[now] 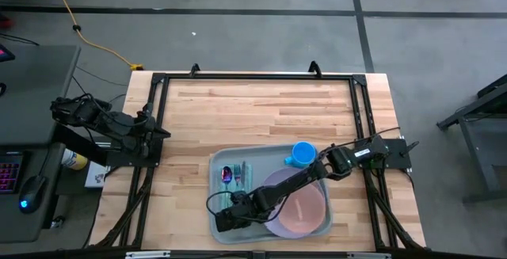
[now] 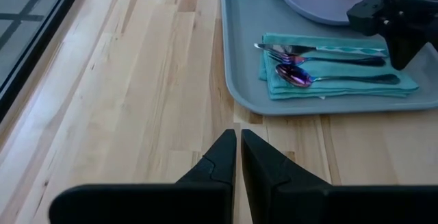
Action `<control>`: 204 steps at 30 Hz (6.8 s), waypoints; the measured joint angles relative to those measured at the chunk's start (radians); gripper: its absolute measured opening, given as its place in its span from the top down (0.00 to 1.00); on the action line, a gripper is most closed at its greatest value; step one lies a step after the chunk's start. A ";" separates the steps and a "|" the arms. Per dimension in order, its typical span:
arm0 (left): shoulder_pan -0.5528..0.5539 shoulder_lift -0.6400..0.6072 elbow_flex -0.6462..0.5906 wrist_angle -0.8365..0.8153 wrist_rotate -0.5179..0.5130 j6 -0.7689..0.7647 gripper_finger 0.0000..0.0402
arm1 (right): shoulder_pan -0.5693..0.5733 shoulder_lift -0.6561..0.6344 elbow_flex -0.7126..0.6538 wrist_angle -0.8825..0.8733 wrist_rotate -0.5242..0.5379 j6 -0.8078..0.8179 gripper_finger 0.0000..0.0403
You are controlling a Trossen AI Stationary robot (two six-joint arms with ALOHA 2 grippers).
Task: Set up tray
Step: Adjust the blue napkin, then return to Home Position
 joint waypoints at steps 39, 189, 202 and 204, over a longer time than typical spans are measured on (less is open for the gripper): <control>0.000 0.000 0.000 0.006 0.010 0.000 0.86 | 0.034 -0.084 0.219 -0.272 0.246 -0.105 1.00; 0.661 0.046 -0.656 1.169 0.617 0.779 0.86 | -0.562 -2.279 -2.100 0.603 0.031 -1.643 1.00; 0.661 0.046 -0.656 0.889 0.616 0.880 0.86 | -0.562 -2.273 -2.102 0.618 0.017 -1.610 1.00; 0.661 0.046 -0.656 0.856 0.617 0.855 0.86 | -0.562 -2.273 -2.102 0.619 0.017 -1.616 1.00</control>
